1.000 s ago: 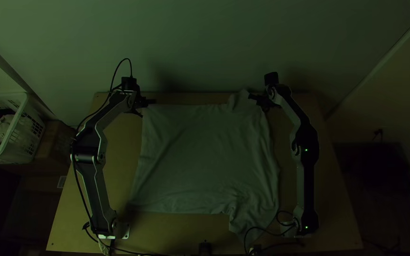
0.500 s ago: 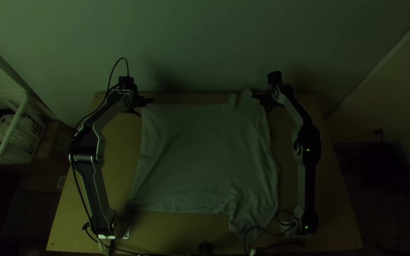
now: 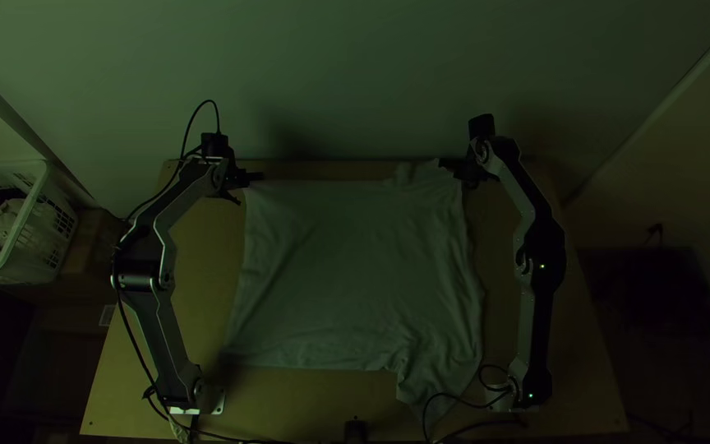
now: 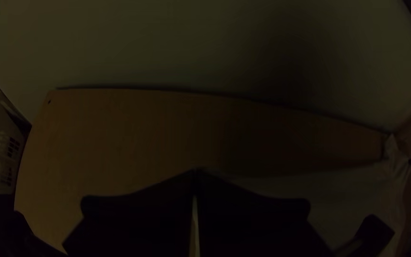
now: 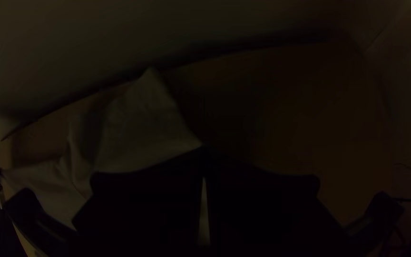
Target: Fold the t-shirt
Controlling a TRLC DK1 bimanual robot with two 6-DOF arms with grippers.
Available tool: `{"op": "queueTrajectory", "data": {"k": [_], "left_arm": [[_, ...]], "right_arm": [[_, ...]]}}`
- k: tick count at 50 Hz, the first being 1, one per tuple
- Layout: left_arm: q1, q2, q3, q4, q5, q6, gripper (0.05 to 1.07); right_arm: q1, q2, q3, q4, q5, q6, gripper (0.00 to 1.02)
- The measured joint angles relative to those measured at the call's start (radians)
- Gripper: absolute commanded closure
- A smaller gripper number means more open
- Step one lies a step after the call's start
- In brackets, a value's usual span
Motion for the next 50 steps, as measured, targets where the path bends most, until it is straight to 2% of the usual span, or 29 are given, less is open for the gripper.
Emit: {"op": "queueTrajectory", "data": {"k": [24,50], "left_arm": [[0.013,-0.054,-0.108,0.012,0.022,0.0,1.04],[0.013,-0.256,-0.362,0.056,0.026,0.005,1.04]], "right_arm": [[0.0,-0.182,-0.246,0.019,-0.003,-0.055,1.0],[0.041,-0.416,-0.562,0.079,-0.003,-0.06,1.0]]}}
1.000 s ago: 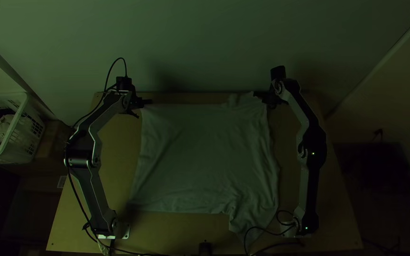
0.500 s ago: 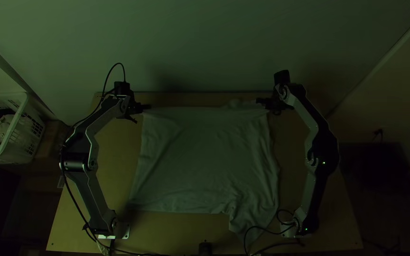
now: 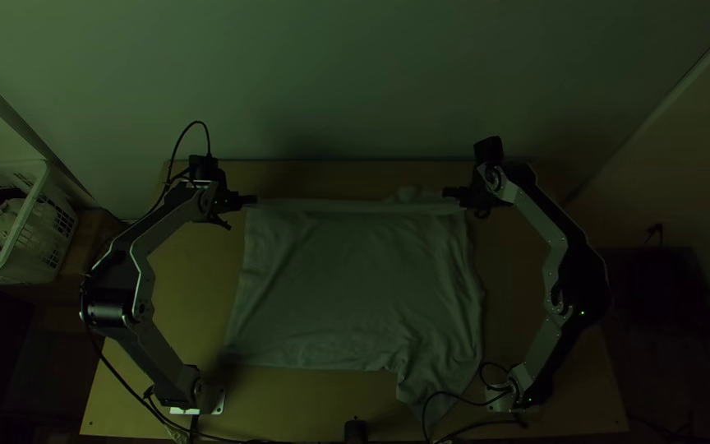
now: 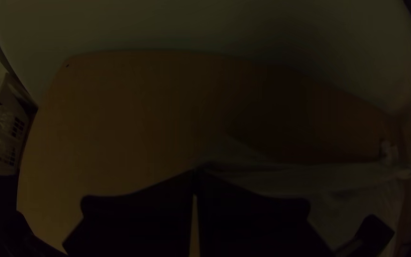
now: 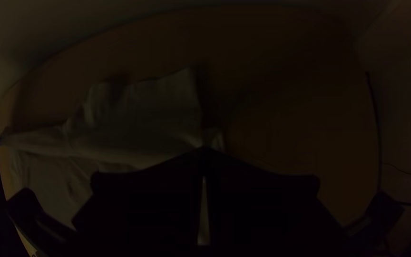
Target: Fold the t-shirt
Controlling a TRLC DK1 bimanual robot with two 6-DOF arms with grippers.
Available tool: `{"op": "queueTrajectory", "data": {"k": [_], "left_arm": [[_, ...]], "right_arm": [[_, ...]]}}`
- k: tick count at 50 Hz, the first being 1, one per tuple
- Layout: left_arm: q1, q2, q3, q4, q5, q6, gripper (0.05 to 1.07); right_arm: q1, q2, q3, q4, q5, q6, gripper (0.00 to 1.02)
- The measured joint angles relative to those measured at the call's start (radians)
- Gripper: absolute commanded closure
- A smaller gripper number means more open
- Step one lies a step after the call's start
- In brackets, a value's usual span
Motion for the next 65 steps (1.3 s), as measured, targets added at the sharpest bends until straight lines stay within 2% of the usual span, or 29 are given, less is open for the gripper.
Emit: {"op": "queueTrajectory", "data": {"k": [33,54,56,62,65], "left_arm": [[-0.005,-0.177,-0.278,0.068,0.0,0.007,1.04],[-0.016,-0.183,-0.41,0.181,0.0,0.006,1.04],[-0.018,-0.183,-0.415,0.188,0.0,0.006,0.96],[-0.021,-0.183,-0.423,0.206,0.0,0.006,0.7],[-0.024,-0.183,-0.425,0.207,0.0,0.002,0.51]], "right_arm": [[0.031,-0.3,-0.431,0.065,0.0,0.0,1.0],[0.03,-0.332,-0.597,0.164,0.0,0.005,1.0],[0.03,-0.332,-0.605,0.171,0.0,0.005,0.99],[0.03,-0.332,-0.619,0.188,0.0,0.005,0.7],[0.03,-0.332,-0.622,0.192,0.0,0.005,0.65]]}}
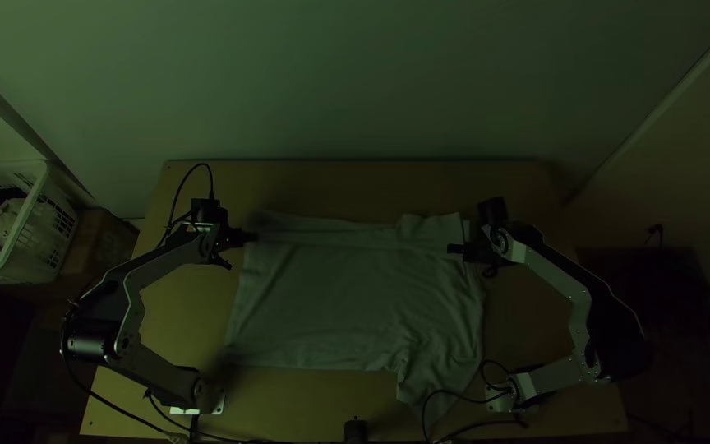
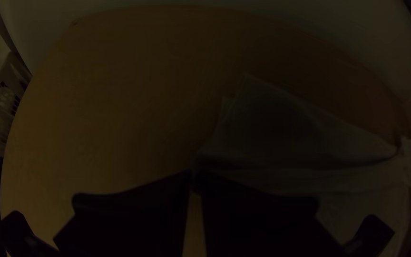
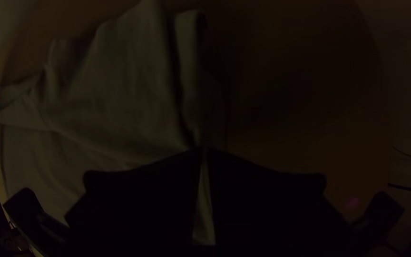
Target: Fold the t-shirt
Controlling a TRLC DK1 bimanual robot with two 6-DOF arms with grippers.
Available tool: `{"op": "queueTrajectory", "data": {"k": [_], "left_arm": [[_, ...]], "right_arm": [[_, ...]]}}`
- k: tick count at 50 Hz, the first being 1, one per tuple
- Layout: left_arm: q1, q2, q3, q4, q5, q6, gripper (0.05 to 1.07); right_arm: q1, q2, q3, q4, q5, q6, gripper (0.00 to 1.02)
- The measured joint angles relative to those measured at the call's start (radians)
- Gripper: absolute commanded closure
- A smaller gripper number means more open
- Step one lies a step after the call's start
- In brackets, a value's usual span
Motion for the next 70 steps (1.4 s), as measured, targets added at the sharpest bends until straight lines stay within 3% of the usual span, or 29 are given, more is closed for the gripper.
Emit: {"op": "queueTrajectory", "data": {"k": [4,9,24,31,37,42,47,59,70], "left_arm": [[-0.003,-0.003,-0.005,-0.002,0.001,-0.014,0.2],[-0.003,-0.024,-0.006,-0.048,0.043,-0.025,0.11],[-0.003,-0.188,-0.006,-0.189,0.057,-0.015,0.1],[-0.004,-0.284,-0.005,-0.283,0.072,0.021,0.1],[-0.002,-0.329,-0.001,-0.38,0.077,0.044,0.1],[0.0,-0.357,-0.001,-0.44,0.079,0.065,0.1],[-0.001,-0.402,-0.001,-0.483,0.079,0.084,0.1],[-0.032,-0.5,-0.001,-0.662,0.079,0.108,0.1],[-0.037,-0.525,0.0,-0.838,0.079,0.129,0.1]], "right_arm": [[-0.002,-0.001,-0.007,0.0,0.0,0.0,0.58],[-0.005,-0.023,-0.016,-0.001,0.0,0.0,0.49],[-0.006,-0.217,-0.021,-0.081,0.0,0.0,0.3],[-0.006,-0.28,-0.021,-0.15,0.0,0.0,0.15],[-0.006,-0.326,-0.02,-0.209,0.0,0.0,0.13],[-0.006,-0.371,-0.02,-0.252,0.0,0.0,0.06],[-0.003,-0.424,-0.02,-0.318,0.0,0.011,0.06],[0.032,-0.584,-0.08,-0.441,-0.006,0.114,0.06],[0.158,-0.663,-0.171,-0.55,-0.053,0.205,0.06]]}}
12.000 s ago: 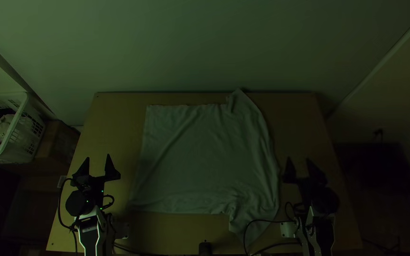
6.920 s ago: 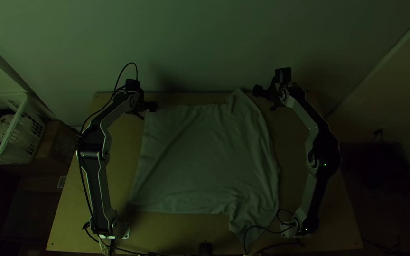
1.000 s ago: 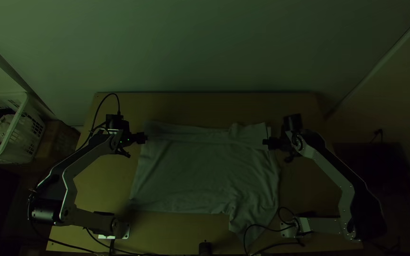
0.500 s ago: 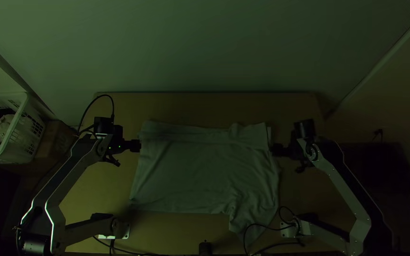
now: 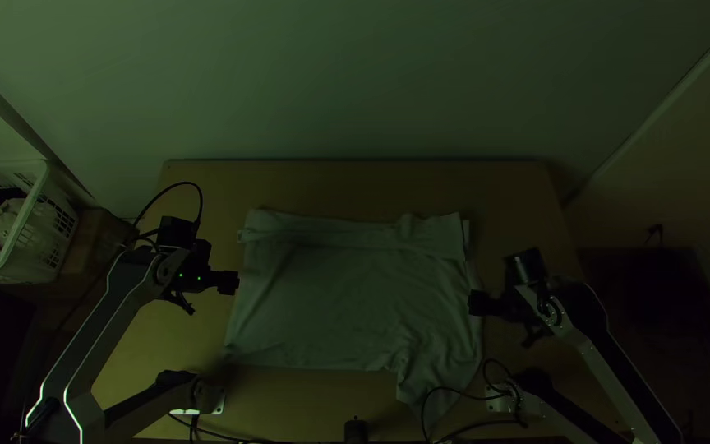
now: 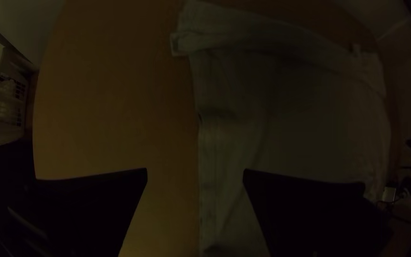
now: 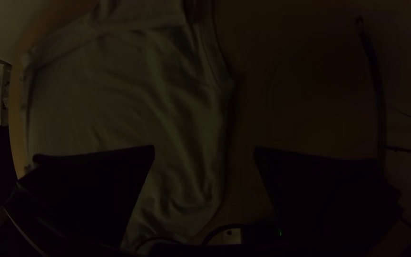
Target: Fold the t-shirt
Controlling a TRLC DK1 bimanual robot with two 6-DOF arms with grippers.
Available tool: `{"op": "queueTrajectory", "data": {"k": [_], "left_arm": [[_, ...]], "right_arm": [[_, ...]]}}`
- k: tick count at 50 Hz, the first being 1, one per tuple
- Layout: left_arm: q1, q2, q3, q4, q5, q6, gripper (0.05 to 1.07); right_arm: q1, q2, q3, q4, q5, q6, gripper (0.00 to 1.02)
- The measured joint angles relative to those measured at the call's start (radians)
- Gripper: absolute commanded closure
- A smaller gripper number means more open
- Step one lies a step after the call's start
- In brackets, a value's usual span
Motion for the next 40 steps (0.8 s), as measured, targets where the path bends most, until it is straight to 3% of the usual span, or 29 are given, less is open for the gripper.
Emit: {"op": "queueTrajectory", "data": {"k": [13,24,40], "left_arm": [[-0.031,-0.154,-0.115,-0.12,0.0,0.051,0.1],[-0.058,-0.19,-0.188,-0.192,-0.003,0.103,0.1],[-0.167,-0.148,-0.211,-0.233,-0.022,0.13,0.11]], "right_arm": [[0.133,-0.003,-0.05,-0.048,-0.034,0.109,0.06],[0.138,0.041,-0.052,-0.077,-0.08,0.144,0.06],[0.161,0.079,-0.061,-0.08,-0.096,0.144,0.06]]}}
